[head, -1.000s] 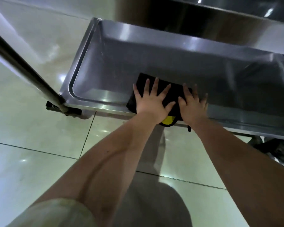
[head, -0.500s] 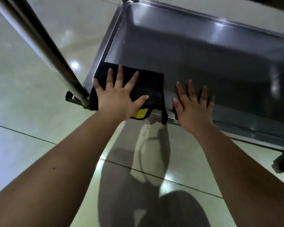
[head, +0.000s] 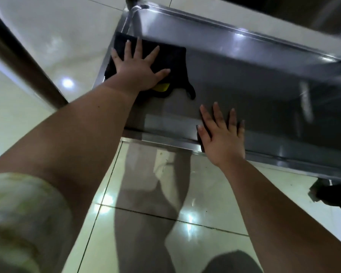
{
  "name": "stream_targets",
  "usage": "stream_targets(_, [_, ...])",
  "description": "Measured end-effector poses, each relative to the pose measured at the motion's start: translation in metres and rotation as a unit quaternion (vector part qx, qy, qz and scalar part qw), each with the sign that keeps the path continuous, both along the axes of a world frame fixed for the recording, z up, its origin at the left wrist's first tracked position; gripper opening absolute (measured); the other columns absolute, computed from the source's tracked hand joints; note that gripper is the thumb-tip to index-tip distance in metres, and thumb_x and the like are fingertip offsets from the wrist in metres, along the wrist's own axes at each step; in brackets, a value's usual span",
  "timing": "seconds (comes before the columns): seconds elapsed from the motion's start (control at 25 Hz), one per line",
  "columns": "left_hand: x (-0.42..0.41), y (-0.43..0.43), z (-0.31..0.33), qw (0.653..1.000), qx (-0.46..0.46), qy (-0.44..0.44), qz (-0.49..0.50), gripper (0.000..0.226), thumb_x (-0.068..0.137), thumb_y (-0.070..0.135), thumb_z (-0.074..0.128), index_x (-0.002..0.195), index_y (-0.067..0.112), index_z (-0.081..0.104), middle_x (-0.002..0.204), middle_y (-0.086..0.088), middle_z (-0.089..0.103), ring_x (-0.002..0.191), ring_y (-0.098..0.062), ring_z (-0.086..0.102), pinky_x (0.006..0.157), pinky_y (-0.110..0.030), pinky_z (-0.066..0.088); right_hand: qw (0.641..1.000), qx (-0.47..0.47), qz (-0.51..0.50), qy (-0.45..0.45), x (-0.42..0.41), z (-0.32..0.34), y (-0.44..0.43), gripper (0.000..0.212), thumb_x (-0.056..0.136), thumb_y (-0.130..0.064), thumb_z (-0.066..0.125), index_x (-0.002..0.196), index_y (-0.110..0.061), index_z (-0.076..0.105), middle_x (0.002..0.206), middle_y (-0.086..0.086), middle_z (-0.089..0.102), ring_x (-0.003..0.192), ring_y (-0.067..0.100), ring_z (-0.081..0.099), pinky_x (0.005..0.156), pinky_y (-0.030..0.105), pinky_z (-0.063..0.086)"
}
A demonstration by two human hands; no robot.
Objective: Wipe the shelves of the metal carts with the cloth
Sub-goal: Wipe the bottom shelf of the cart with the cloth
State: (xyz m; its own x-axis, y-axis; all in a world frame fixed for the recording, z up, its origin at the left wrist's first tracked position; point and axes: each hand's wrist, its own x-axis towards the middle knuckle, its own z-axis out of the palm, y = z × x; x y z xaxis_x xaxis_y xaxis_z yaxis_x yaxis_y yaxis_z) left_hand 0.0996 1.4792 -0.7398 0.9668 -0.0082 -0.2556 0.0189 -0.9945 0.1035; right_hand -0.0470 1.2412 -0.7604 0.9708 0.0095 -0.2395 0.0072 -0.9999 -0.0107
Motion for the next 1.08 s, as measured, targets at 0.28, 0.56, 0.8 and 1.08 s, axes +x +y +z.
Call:
stream_targets(0.28, [-0.155,-0.01,-0.006,1.0,0.018,0.014,-0.01,0.077,0.083,0.082,0.011,0.148,0.05,-0.015,0.161,-0.005,-0.02,0.147,-0.031,-0.019,0.111,-0.066,-0.004,1.0,-0.009,-0.001,0.01,-0.003,-0.001,-0.007,0.054,0.098,-0.057,0.007,0.147,-0.05,-0.015,0.16,-0.013,-0.019,0.146,0.034,-0.02,0.117,0.056,-0.011])
stream_targets(0.56, [-0.153,-0.01,-0.006,0.999,0.005,0.034,0.016,0.077,0.081,0.085,0.016,0.145,0.056,-0.015,0.162,0.001,-0.019,0.147,-0.027,-0.02,0.113,-0.065,-0.006,0.999,-0.017,0.005,0.041,0.018,0.01,-0.081,0.058,0.095,-0.066,0.019,0.145,-0.057,-0.011,0.161,-0.017,-0.015,0.148,0.035,-0.011,0.116,0.06,-0.004])
stream_targets(0.8, [-0.159,-0.095,-0.008,1.0,0.022,0.006,-0.006,0.078,0.082,0.083,0.014,0.148,0.051,-0.015,0.161,-0.003,-0.022,0.146,-0.034,-0.021,0.109,-0.07,-0.008,0.997,-0.02,-0.073,0.016,0.019,0.0,-0.108,0.062,0.09,-0.073,0.018,0.144,-0.059,-0.01,0.161,-0.016,-0.015,0.145,0.045,-0.014,0.112,0.067,-0.006])
stream_targets(1.08, [-0.039,-0.16,-0.015,0.999,-0.003,-0.007,-0.047,0.079,0.084,0.082,0.015,0.151,0.048,-0.009,0.161,-0.007,-0.022,0.145,-0.038,-0.021,0.106,-0.075,-0.008,0.997,-0.025,-0.075,0.006,0.022,-0.004,-0.112,0.057,0.095,-0.065,0.016,0.145,-0.057,-0.011,0.161,-0.015,-0.015,0.145,0.043,-0.015,0.111,0.068,-0.005])
